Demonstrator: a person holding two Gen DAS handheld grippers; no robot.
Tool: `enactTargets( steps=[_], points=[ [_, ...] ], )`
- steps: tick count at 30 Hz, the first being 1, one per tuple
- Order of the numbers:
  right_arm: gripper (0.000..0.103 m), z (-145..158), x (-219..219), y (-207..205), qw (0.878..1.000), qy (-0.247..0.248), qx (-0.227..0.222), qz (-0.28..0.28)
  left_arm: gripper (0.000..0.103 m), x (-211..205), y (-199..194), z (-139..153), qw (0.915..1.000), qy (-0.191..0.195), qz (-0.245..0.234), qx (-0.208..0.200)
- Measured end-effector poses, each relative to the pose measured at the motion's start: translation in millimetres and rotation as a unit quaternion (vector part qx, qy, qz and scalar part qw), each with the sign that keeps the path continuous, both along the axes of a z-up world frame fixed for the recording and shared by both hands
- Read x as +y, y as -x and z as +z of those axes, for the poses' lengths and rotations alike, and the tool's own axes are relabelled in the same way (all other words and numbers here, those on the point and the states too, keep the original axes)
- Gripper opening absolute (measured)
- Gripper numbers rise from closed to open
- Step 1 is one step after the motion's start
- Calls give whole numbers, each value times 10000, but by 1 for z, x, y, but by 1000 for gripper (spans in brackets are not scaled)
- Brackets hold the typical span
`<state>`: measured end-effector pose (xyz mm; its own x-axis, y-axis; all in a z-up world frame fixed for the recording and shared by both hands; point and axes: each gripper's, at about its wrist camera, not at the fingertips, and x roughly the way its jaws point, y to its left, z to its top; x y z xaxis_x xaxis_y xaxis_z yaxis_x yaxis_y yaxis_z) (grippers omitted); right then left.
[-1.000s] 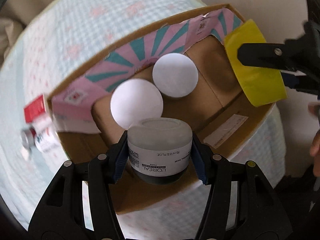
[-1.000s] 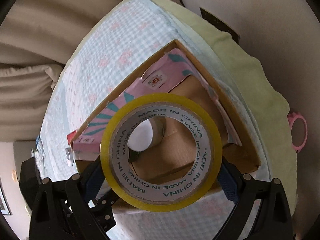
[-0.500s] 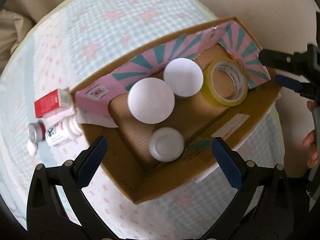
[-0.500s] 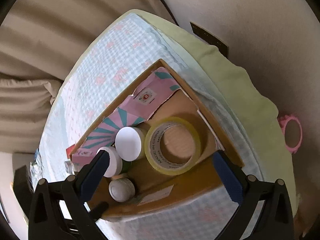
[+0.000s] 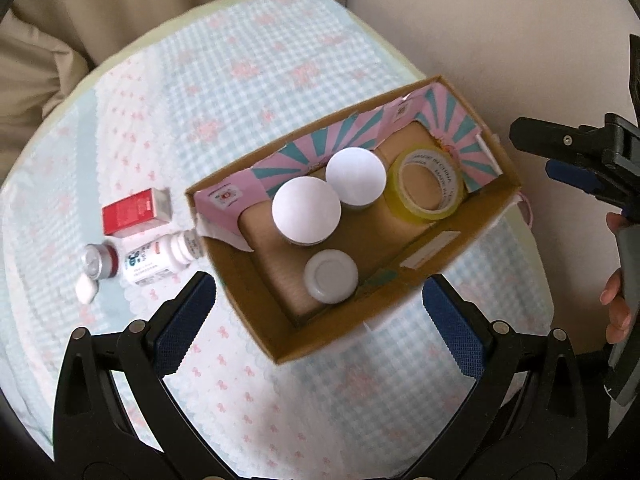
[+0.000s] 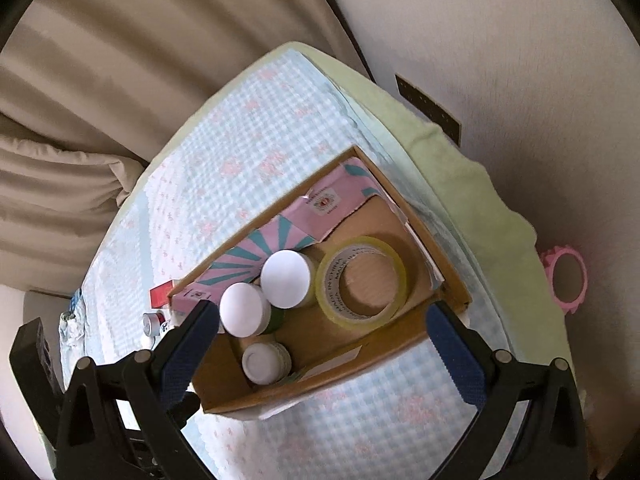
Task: Organize rigid objects
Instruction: 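Open both tools to drop the tape roll and jar into the box, then move both tools back toward the remaining items on the bed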
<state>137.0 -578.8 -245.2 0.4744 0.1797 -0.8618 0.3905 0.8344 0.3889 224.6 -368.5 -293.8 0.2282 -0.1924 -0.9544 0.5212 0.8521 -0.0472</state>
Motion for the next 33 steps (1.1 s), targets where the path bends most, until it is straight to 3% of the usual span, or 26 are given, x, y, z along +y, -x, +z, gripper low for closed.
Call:
enactTargets(
  steps=[8, 18, 24, 33],
  points=[
    [103, 52, 43, 18, 9943, 880, -339, 496, 103, 46, 31, 48, 9992, 192, 249, -264],
    [103, 120, 138, 51, 9698, 1909, -910, 1213, 103, 148, 67, 105, 9949, 111, 547, -843],
    [103, 141, 201, 64, 9634, 2014, -1019, 1447, 103, 223, 84, 124, 9914, 228, 713, -1077],
    [103, 144, 287, 67, 9598, 1941, -869, 1833, 103, 335, 85, 128, 9868, 457, 1108, -1090]
  ],
)
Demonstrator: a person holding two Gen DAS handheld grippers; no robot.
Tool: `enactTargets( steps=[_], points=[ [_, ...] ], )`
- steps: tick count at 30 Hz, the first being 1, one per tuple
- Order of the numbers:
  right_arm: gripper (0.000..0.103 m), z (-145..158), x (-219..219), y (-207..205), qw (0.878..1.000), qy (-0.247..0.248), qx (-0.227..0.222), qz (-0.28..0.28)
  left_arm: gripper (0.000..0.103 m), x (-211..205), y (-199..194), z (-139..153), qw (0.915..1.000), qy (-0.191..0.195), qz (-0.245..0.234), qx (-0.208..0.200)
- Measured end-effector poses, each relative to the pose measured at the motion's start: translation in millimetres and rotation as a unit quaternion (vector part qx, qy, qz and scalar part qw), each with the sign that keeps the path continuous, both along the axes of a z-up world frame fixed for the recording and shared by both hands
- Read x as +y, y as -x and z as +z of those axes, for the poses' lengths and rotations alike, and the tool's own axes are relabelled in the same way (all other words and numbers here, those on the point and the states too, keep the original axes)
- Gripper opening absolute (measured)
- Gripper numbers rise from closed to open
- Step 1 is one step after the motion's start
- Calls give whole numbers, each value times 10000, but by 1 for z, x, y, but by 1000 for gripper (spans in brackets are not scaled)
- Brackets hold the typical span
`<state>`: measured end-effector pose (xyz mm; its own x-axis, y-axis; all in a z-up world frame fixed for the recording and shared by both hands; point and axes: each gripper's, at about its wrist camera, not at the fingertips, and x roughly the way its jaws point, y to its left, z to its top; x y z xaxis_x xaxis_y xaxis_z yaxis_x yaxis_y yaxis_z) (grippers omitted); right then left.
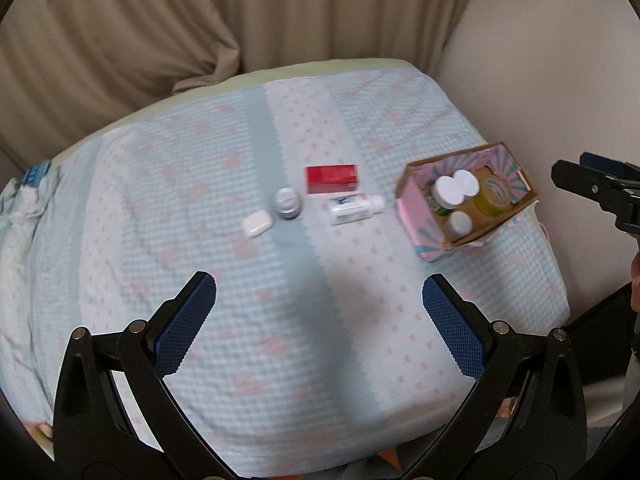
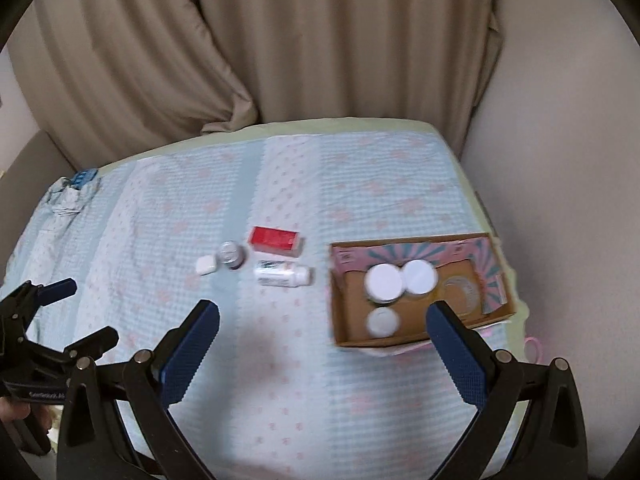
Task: Organize rigid objects
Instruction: 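Move both tools back toward the remaining items on the bed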
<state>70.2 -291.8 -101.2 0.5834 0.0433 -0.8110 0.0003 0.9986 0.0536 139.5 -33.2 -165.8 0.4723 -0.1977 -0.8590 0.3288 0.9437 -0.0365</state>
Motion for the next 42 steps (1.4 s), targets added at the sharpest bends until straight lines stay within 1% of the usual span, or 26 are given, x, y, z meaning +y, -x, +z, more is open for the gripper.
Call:
enactTargets(
  steps=[2, 5, 8, 12, 16, 20, 26, 29, 31, 34, 36, 38, 39, 41, 42],
  points=[
    [103, -1, 15, 0, 10000, -40, 67, -7, 103, 24, -1, -1, 10000, 18, 30, -7],
    [103, -5, 41, -2, 9998, 70, 151, -51, 103, 57, -5, -3, 10000, 8, -4, 7],
    [103, -11, 62, -6, 9997, 17, 216, -66, 103, 79, -12, -8, 9999, -58, -155, 10],
    [103, -28, 91, -17, 9990, -1, 454, 24, 103, 95, -27, -21, 9993, -89, -363, 97],
    [103, -44, 109, -28, 9977, -13, 649, 190, 103, 99, -49, -35, 9984, -60, -522, 227],
    [103, -58, 116, -47, 9963, 75, 782, 339, 103, 96, -76, -52, 9971, -44, -681, 340],
    [103, -85, 116, -89, 9920, 440, 946, 707, 103, 76, -129, -88, 9933, -191, -995, 551],
    [103, -108, 113, -112, 9852, 778, 1103, 1060, 103, 62, -158, -111, 9902, -263, -1195, 668],
    [103, -127, 113, -129, 9767, 1091, 1239, 1374, 103, 52, -177, -126, 9879, -294, -1336, 730],
    [100, -155, 114, -147, 9600, 1509, 1391, 1904, 103, 35, -205, -153, 9840, -416, -1543, 794],
    [99, -177, 118, -158, 9419, 1879, 1484, 2356, 103, 23, -222, -172, 9817, -502, -1655, 802],
    [99, -195, 119, -165, 9262, 2120, 1556, 2702, 103, 10, -238, -193, 9781, -432, -1801, 947],
    [99, -206, 121, -170, 9156, 2240, 1630, 2916, 103, 6, -242, -200, 9767, -433, -1854, 992],
    [92, -226, 126, -176, 8940, 2485, 1726, 3306, 102, -6, -252, -220, 9724, -526, -1998, 1081],
    [91, -236, 129, -179, 8814, 2608, 1794, 3505, 102, -11, -254, -228, 9704, -567, -2063, 1117]
  ],
)
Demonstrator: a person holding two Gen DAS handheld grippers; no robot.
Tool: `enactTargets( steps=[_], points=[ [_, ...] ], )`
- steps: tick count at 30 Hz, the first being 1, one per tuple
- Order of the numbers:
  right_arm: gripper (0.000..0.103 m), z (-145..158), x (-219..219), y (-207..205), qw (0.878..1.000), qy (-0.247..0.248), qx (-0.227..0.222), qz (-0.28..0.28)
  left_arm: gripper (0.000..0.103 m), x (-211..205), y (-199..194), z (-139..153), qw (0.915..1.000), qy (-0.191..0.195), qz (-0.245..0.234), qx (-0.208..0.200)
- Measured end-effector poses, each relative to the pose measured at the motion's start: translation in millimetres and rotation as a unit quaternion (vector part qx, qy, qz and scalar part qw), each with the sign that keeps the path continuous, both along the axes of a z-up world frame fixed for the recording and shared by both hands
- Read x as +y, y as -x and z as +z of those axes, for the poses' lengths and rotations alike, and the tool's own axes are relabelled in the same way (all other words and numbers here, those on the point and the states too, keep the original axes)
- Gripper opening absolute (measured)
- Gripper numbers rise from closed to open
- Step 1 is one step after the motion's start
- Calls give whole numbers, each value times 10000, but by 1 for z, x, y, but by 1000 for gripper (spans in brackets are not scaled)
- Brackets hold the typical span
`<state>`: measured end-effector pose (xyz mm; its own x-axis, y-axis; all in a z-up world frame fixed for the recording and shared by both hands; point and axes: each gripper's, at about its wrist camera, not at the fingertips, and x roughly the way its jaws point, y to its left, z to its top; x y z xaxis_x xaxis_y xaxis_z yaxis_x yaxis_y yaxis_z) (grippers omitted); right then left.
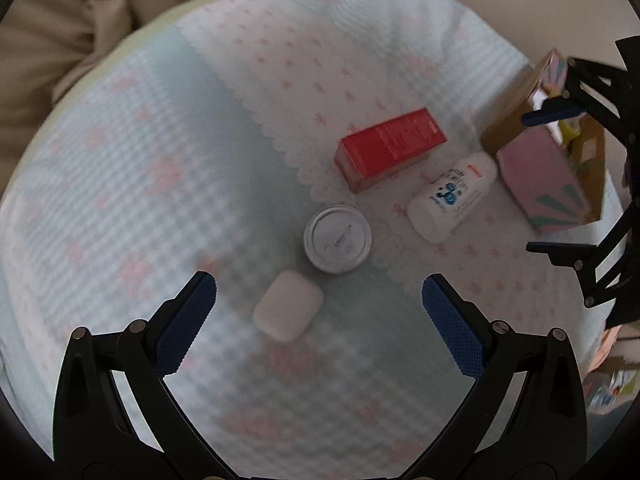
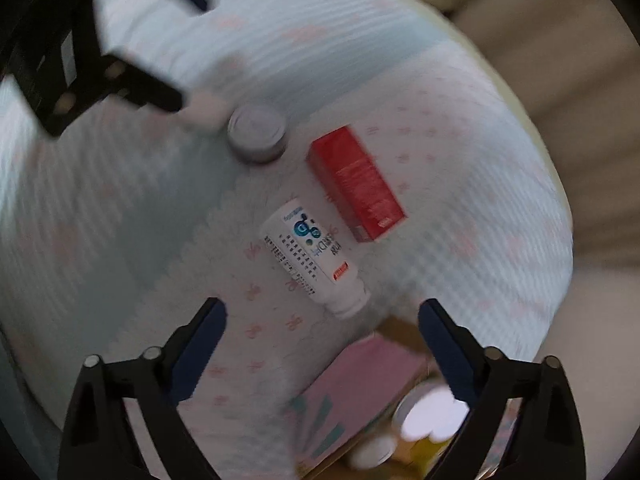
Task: Organize rigid objects
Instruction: 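Move both tools back toward the remaining items on the bed, then grasp the silver-lidded red jar with the left tool while the right grasps the white bottle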
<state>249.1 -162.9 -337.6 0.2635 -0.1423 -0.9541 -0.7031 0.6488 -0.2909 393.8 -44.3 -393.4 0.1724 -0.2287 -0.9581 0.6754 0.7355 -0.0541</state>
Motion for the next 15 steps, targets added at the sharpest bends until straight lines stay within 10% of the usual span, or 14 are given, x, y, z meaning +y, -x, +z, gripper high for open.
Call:
enactTargets(
  steps=[13, 15],
  points=[
    [75, -84, 18, -26, 9861, 708, 757, 1296, 87, -34, -24, -80, 9983, -298, -206, 446],
    [75, -91, 17, -28, 9856, 741, 819, 1276, 72, -35, -27, -85, 9982, -272, -140, 520]
  ],
)
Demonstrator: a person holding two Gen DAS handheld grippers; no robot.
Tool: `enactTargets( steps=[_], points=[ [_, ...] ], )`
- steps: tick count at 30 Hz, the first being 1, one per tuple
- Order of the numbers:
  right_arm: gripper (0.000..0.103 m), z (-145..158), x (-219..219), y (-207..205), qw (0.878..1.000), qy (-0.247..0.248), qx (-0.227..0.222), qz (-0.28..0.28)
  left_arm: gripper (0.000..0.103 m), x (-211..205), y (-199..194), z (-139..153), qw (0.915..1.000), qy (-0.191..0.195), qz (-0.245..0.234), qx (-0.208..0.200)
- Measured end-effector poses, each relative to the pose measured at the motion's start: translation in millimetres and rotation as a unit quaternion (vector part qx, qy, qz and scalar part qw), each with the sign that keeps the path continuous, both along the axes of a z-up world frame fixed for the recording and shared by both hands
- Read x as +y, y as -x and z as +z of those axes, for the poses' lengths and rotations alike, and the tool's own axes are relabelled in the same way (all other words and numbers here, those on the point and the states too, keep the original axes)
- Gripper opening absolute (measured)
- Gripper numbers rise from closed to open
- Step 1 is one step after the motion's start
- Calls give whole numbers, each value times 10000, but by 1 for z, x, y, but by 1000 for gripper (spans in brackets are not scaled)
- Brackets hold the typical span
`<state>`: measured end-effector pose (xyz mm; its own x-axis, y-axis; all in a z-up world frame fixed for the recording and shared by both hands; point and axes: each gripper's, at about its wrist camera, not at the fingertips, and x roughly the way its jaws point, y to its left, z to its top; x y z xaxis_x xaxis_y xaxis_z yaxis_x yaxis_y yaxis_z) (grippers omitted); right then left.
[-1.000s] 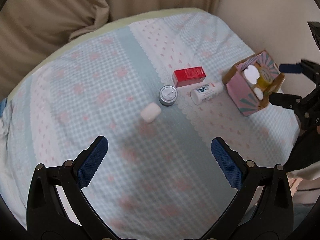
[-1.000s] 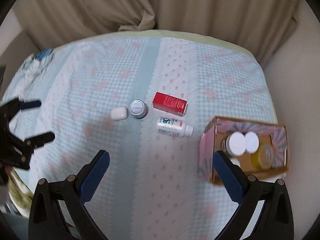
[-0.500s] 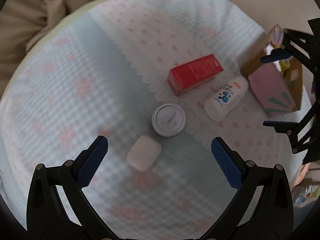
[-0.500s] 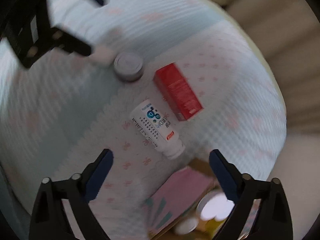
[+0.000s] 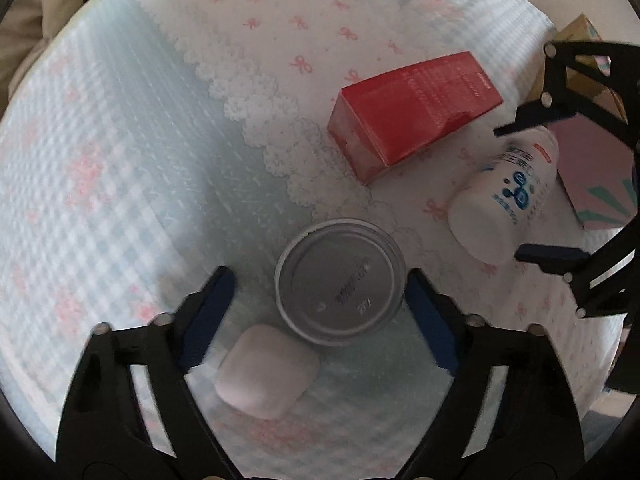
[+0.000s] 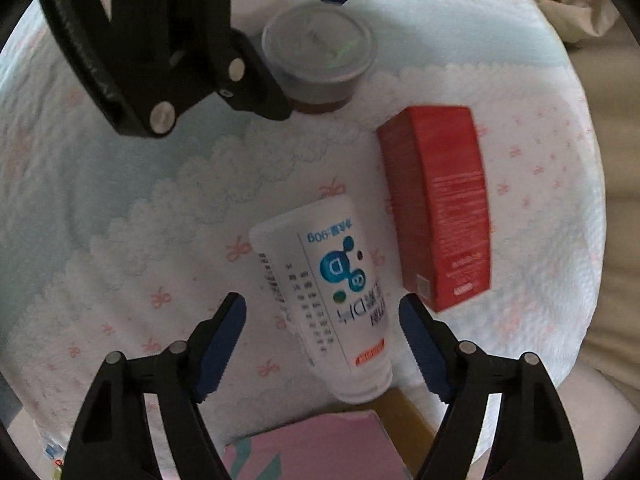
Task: Organize rigid objects
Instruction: 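Grasp the silver-lidded red jar with the left tool while the right grasps the white bottle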
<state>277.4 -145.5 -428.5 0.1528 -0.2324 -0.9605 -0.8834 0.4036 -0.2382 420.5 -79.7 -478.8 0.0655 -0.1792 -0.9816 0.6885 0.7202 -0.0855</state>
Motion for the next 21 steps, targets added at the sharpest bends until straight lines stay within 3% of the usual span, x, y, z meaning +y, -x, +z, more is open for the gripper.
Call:
enactTargets(
  steps=[4, 6, 7, 15, 21],
  points=[
    [65, -7, 1, -5, 10000, -7, -1, -68, 65, -6, 1, -4, 10000, 82, -21, 12],
    [59, -7, 2, -5, 9999, 35, -112, -19, 53, -7, 2, -3, 9998, 165, -86, 57],
    [54, -8, 3, -6, 9998, 70, -172, -11, 53, -10, 4, -2, 9998, 130, -117, 14],
    [53, -5, 6, -9, 9996, 92, -160, -221, 53, -6, 9, 9, 9999, 134, 50, -24],
    [51, 8, 2, 2, 9972, -99, -110, -733, 53, 5, 14, 29, 9993, 242, 293, -60]
  ],
)
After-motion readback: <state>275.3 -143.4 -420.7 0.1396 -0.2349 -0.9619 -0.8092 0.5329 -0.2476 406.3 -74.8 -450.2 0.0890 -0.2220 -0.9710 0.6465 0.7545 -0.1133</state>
